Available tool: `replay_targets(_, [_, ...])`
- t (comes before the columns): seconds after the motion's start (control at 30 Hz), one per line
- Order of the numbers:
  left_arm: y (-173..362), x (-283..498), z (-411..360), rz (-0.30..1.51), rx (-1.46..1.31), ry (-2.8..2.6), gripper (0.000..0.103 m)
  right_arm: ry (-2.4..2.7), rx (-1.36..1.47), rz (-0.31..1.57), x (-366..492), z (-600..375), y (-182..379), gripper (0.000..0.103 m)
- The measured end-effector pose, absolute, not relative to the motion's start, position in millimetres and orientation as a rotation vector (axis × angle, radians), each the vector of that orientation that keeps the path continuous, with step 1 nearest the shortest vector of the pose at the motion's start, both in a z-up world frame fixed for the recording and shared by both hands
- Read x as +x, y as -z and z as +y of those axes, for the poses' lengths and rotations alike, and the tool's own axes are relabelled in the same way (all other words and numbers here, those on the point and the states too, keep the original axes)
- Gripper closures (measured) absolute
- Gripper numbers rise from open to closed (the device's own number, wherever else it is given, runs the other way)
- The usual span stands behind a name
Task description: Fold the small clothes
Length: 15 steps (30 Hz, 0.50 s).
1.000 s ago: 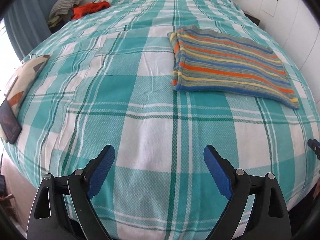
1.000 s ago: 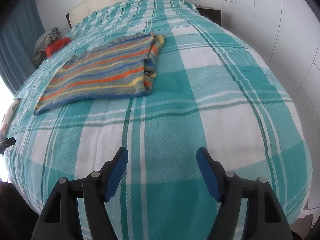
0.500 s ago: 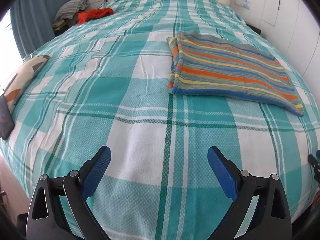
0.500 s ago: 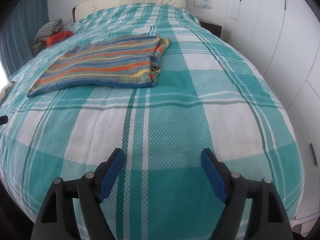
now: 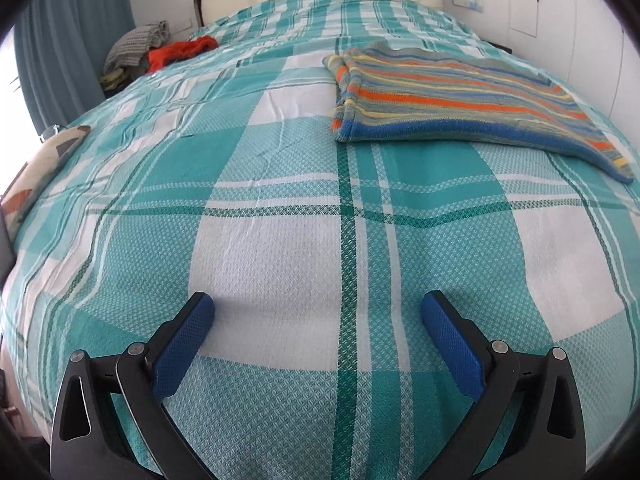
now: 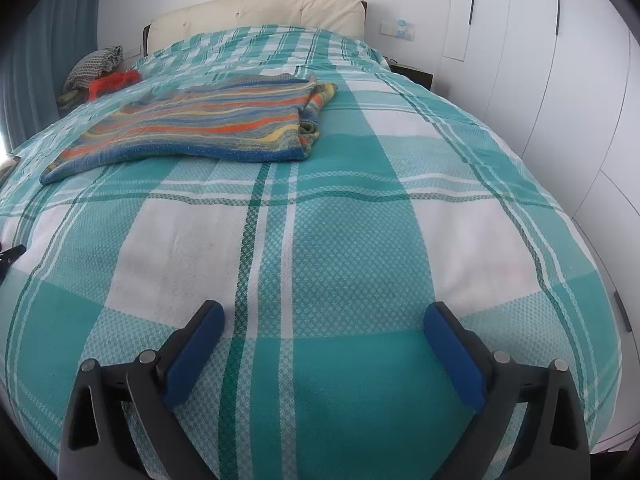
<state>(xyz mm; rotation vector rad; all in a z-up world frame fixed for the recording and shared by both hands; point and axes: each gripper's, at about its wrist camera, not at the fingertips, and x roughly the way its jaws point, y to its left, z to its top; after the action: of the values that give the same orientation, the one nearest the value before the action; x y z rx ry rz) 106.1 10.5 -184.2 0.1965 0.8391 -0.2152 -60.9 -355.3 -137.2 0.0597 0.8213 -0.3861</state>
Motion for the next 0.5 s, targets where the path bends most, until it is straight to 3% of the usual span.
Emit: replay_targets(0.5, [185.3,106.0,10.0,0.839,0.199,0.211,0.001,0.387,0.058,0.811,-62.2,-354.8,138.1,0.004])
